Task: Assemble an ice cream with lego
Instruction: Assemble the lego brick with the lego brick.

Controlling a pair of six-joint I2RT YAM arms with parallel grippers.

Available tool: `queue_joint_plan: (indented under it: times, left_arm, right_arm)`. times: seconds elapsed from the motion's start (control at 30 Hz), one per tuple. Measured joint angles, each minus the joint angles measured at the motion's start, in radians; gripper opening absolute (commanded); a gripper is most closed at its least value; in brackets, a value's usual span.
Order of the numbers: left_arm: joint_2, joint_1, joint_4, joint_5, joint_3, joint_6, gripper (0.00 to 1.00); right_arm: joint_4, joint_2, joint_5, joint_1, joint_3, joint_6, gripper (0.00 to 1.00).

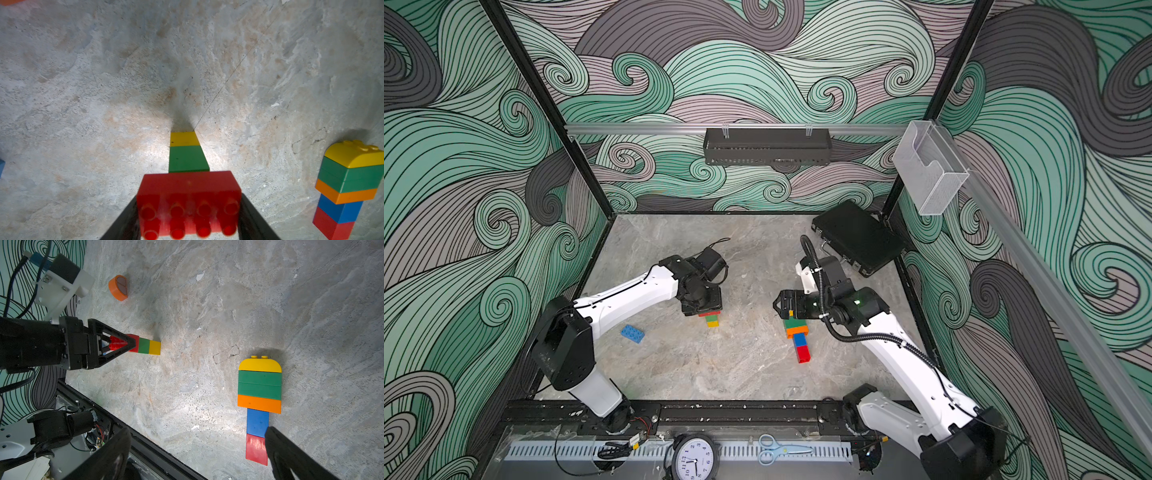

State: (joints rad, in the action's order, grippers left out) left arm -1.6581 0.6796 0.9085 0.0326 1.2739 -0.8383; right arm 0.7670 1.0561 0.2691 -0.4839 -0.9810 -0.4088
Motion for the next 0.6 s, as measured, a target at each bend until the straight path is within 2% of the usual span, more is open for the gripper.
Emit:
queue_joint_plan:
  times: [0.6]
  left_arm:
    - [-0.014, 0.005, 0.000, -0.002, 0.003, 0.046, 0.30]
  right_arm:
    - [0.011, -0.006, -0.007, 0.000, 0.000, 0.000, 0.99]
